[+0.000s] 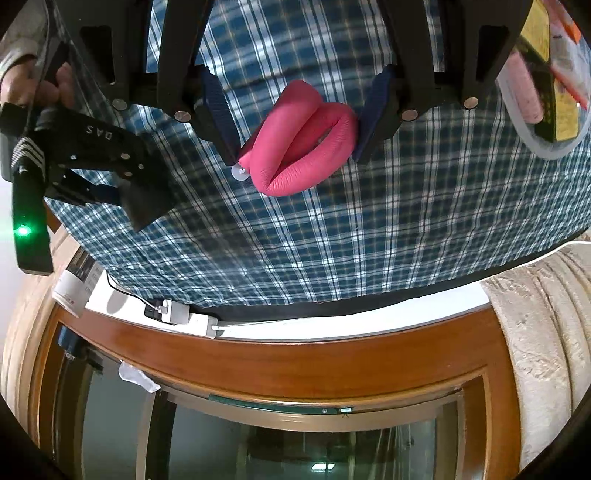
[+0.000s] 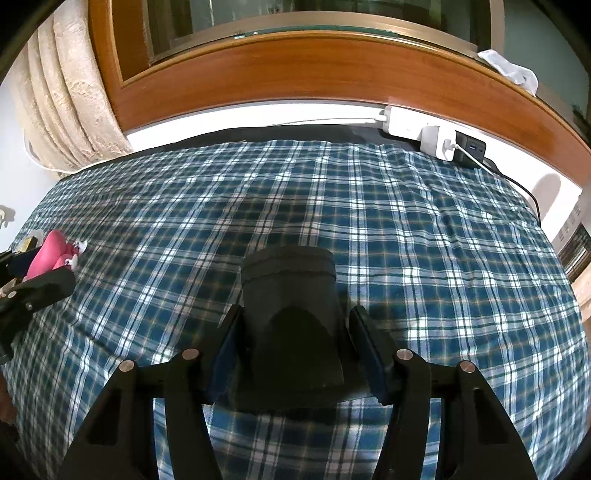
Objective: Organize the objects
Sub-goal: 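Carry the pink coil with the left tool toward the bowl while the right tool carries the cup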
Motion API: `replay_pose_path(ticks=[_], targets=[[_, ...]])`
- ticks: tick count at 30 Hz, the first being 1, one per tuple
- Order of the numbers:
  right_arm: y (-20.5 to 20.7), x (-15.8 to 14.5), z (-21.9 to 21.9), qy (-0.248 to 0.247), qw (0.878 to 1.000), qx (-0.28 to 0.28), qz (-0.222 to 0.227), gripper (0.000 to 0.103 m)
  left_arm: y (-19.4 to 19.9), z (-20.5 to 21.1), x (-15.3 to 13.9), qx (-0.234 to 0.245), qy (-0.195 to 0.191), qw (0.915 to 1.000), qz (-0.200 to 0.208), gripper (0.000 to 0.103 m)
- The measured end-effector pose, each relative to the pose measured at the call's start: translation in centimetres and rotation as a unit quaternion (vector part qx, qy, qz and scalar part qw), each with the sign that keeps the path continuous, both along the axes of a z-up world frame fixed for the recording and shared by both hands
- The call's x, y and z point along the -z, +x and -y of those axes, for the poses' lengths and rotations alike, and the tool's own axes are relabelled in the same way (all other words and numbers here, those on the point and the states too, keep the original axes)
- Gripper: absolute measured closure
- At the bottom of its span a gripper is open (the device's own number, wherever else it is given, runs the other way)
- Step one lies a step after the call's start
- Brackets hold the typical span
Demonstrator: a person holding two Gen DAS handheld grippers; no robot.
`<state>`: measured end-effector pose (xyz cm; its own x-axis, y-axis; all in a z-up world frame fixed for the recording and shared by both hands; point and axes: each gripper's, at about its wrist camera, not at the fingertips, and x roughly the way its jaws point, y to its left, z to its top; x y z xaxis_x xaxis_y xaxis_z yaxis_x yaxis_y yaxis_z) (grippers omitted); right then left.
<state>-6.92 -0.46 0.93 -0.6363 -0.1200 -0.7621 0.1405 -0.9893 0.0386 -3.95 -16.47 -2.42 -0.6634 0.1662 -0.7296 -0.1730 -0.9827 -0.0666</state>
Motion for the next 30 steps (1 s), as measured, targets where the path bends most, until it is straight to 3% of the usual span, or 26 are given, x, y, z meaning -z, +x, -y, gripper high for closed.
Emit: replay_pose_path(ticks=[22,30], targets=[[3.3,-0.7,4.9,-0.005,0.999,-0.042,-0.017,0.047,5.0,2.0,-0.8,-0.009,0.016,0.9997,-0.018,0.038],[4.6,-1.3,5.3,-0.07,0.996,-0.061,-0.014,0.053,6.4,3.1,-0.9,-0.012,0.027,0.9993,-0.021,0.038]])
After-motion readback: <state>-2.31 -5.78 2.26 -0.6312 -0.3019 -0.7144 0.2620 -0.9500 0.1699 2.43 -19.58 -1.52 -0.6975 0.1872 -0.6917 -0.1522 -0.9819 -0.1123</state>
